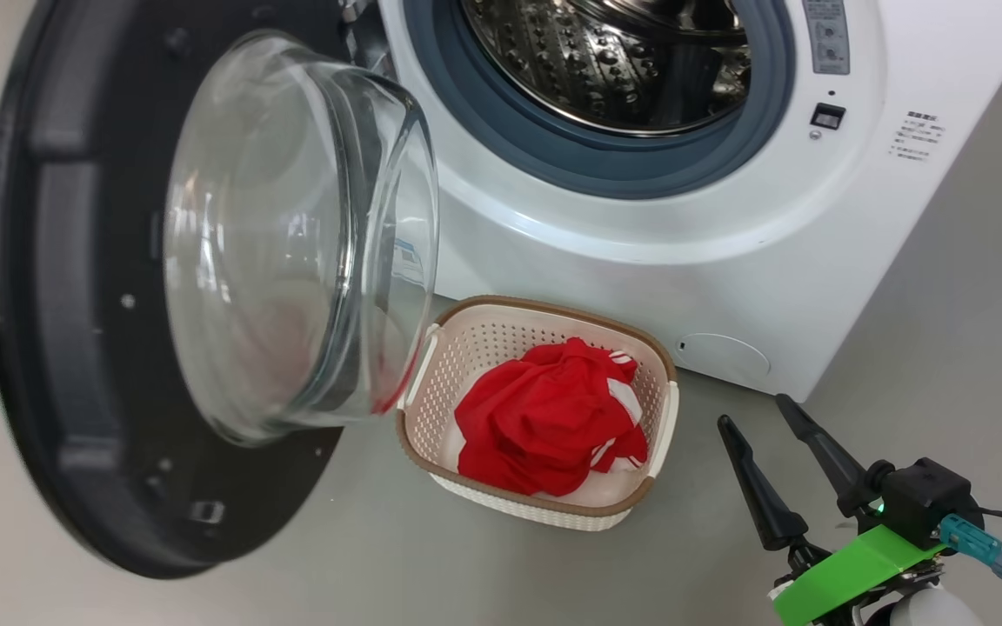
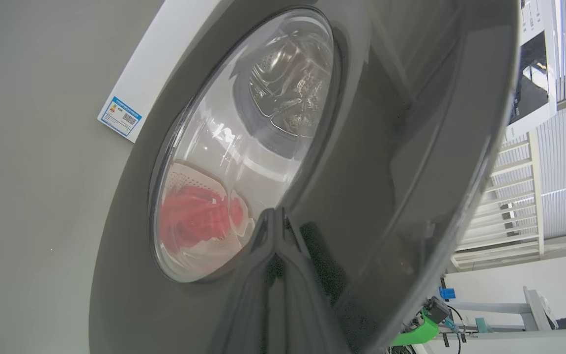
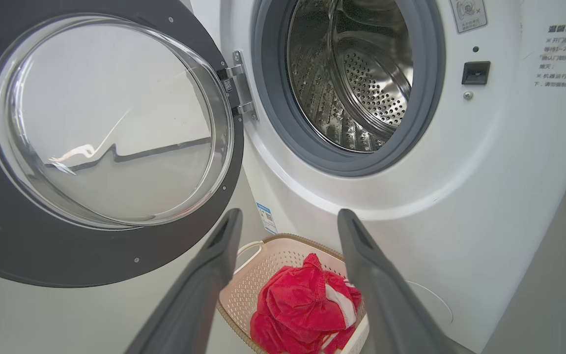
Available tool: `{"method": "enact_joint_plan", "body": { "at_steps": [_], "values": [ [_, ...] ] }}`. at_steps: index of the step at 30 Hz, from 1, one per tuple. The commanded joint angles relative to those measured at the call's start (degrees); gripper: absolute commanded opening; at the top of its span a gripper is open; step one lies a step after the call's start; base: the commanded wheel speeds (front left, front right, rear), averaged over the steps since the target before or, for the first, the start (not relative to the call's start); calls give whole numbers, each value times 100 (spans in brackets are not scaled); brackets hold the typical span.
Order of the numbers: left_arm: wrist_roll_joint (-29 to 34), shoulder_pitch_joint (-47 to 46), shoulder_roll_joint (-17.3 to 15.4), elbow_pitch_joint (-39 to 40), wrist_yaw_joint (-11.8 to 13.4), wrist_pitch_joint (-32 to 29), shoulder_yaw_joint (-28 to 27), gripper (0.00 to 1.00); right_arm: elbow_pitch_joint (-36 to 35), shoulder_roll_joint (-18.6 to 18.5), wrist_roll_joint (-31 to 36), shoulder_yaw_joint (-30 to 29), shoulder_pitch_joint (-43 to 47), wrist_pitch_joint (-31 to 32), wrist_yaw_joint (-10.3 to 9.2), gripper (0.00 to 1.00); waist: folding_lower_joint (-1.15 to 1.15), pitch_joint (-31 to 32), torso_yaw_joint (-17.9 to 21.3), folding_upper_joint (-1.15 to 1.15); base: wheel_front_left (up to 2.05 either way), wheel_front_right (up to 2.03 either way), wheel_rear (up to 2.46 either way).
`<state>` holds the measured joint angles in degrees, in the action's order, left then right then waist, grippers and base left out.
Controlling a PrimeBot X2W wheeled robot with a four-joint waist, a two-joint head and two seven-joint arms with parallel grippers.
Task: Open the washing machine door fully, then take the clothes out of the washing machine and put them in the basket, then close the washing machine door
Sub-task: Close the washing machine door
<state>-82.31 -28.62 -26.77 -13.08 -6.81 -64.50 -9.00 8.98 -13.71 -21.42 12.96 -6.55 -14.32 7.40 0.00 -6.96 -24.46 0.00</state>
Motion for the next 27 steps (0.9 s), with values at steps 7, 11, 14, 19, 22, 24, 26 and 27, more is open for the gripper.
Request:
{"method": "enact_joint_plan", "body": {
  "at_steps": [7, 11, 14, 19, 22, 24, 26, 27],
  "values": [
    [-184, 61, -64, 976, -67, -203, 220, 0, -167, 23, 67, 36, -28, -68, 9, 100, 0, -52, 231, 0, 0, 0, 0],
    [-204, 99, 36, 1365, -67, -176, 467, 0, -179, 49, 79, 13, -63, -68, 9, 100, 0, -78, 398, 0, 0, 0, 0],
    [-182, 48, 140, 1549, -67, -103, 661, 0, -191, 62, 88, -32, -72, -68, 9, 100, 0, -107, 527, 0, 0, 0, 0],
    [-99, -39, 331, 1709, -67, 113, 946, 0, -213, 116, 101, -133, -56, -68, 9, 100, 0, -116, 773, 0, 0, 0, 0],
    [-50, -92, 424, 1772, -68, 250, 1089, 0, -234, 166, 112, -164, -67, -68, 9, 100, 0, -147, 952, 0, 0, 0, 0],
    [-6, -156, 473, 1766, -68, 351, 1162, 0, -238, 188, 120, -153, -82, -68, 9, 100, 0, -186, 1077, 0, 0, 0, 0],
    [33, -245, 524, 1722, -68, 440, 1246, 0, -241, 209, 128, -149, -103, -68, 9, 100, 0, -226, 1200, 0, 0, 0, 0],
    [51, -298, 551, 1693, -68, 482, 1287, 0, -240, 217, 132, -148, -111, -68, 9, 100, 0, -245, 1260, 0, 0, 0, 0]
  ]
}}
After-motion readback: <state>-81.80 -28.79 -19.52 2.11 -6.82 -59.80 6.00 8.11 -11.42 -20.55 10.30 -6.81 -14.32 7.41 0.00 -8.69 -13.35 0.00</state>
